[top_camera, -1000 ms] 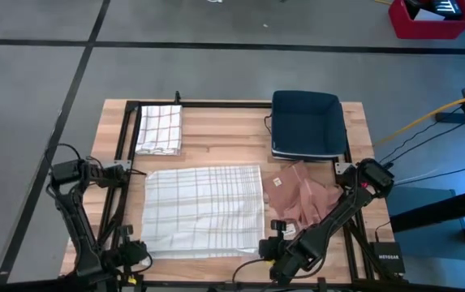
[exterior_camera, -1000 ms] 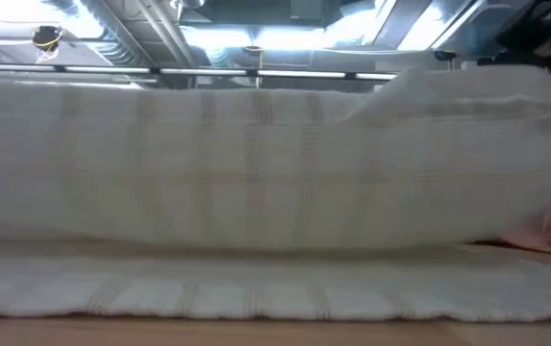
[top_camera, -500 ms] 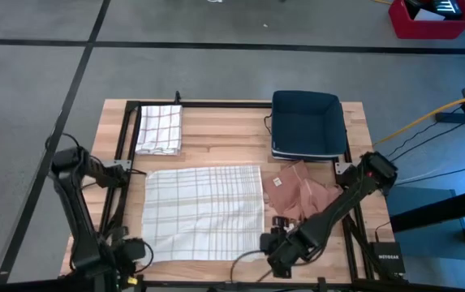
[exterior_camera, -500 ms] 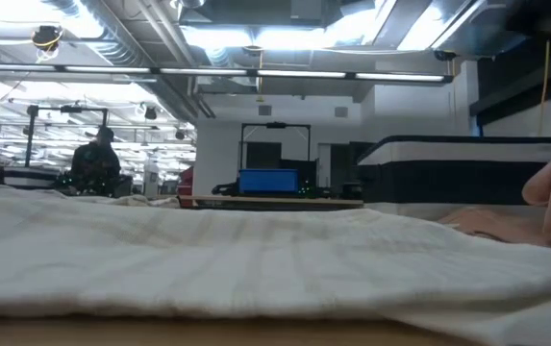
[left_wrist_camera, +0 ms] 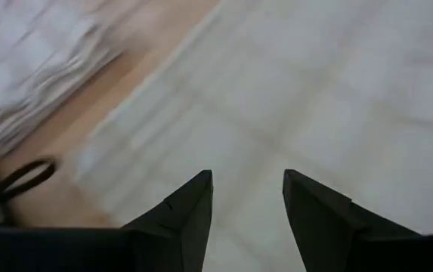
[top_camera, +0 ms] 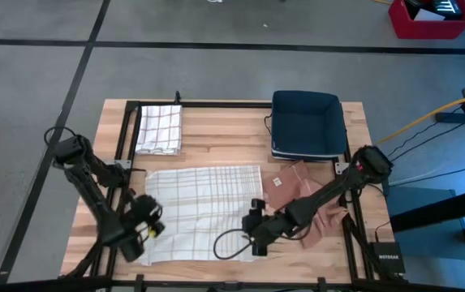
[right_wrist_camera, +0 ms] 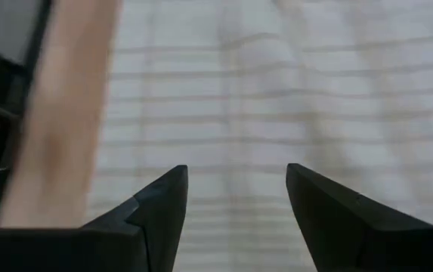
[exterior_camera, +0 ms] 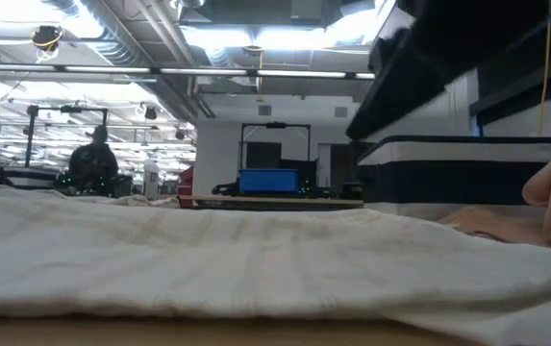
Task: Fold towel
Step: Fold the white towel on the table
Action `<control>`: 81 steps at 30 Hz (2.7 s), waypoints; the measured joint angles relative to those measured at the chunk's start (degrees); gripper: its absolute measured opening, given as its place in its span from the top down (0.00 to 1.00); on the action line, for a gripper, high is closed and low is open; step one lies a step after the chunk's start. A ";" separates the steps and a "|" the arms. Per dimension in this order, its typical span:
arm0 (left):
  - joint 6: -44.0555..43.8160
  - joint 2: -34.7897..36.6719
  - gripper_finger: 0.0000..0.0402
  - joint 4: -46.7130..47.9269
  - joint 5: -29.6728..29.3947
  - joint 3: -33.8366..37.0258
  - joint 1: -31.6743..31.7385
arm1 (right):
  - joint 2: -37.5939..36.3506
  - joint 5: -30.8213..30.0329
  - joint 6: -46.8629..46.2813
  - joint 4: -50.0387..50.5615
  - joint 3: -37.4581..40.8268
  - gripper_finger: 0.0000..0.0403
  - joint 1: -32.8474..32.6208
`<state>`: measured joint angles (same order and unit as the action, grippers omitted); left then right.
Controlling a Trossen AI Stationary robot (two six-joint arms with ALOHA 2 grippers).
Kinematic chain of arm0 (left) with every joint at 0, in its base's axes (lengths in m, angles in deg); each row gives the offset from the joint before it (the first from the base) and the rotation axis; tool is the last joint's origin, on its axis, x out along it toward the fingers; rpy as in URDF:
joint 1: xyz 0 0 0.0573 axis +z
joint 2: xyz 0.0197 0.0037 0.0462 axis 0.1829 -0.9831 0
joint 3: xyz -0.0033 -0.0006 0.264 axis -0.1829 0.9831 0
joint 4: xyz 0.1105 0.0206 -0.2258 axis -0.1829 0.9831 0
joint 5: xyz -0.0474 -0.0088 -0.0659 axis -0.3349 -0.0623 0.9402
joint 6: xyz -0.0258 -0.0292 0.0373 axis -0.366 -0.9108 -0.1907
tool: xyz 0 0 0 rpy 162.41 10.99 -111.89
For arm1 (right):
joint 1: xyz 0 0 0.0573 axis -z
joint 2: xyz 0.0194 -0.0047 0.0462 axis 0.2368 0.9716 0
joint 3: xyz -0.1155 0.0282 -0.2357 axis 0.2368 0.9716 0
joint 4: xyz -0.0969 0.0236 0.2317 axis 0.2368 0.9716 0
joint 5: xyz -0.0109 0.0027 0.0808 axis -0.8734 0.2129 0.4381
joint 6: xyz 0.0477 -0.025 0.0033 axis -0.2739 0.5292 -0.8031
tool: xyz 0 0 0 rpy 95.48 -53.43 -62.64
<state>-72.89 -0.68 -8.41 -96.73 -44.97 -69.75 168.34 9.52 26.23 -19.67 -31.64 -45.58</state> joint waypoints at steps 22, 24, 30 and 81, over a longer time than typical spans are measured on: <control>3.53 0.12 0.61 -18.77 4.84 27.60 24.75 | 6.01 8.85 1.19 -10.34 7.77 0.43 -5.17; 3.74 0.11 0.61 -18.89 4.82 27.93 25.24 | 5.92 9.85 1.06 -9.39 7.72 0.43 -5.68; 3.95 0.09 0.61 -19.12 4.92 27.93 25.36 | 5.36 11.47 0.04 -7.56 7.79 0.43 -6.32; 14.77 2.50 0.62 -27.75 10.07 10.94 1.19 | 24.78 12.44 15.11 -35.47 -19.87 0.43 6.34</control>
<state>-58.12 1.82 -36.16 -86.66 -34.04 -68.56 193.12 21.96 41.34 -55.14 -51.51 -39.24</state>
